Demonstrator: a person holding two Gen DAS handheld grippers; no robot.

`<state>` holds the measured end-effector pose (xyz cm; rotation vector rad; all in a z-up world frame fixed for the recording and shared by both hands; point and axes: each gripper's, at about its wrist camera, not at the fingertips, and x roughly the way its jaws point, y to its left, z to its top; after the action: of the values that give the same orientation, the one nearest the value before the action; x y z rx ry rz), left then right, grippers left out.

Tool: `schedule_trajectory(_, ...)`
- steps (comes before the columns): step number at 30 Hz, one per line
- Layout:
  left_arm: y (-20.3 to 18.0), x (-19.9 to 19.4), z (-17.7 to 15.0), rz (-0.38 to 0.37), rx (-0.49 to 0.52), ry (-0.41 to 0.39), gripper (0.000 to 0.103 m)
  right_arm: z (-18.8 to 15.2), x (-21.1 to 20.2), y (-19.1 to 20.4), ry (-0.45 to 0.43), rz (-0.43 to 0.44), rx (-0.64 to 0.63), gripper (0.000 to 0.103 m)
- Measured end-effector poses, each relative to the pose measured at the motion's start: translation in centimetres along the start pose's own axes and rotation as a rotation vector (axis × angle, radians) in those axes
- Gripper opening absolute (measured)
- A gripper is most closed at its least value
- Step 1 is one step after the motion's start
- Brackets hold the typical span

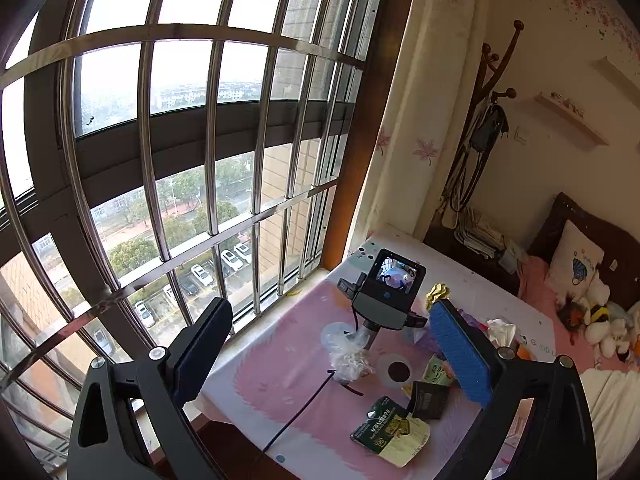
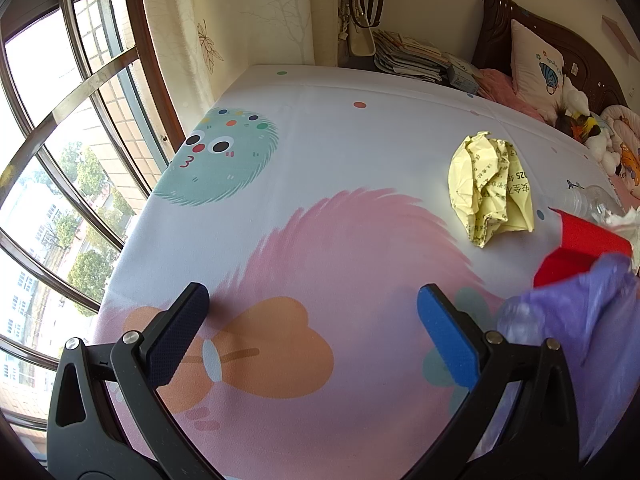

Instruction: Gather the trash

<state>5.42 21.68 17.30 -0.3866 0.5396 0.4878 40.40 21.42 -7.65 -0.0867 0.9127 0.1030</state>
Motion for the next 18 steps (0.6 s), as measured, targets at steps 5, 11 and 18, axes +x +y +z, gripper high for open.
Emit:
schedule_trajectory(5,3.1,-0.4,0.6,0.035,-0.011,-0.029,0.1,0.0,-0.1,0.0,0.0,0.0,0.0,0.103)
schedule_trajectory(11,5.0,-0.8,2.2,0.121,0.096,-0.108,0.1,0.0,-0.1,0.0,0.0,0.0,0.0,0.103)
schedule_trajectory(18,8.6,-1.6,2.6,0.085,0.228,-0.135,0.1,0.0,-0.1,0.0,0.0,0.0,0.0,0.103)
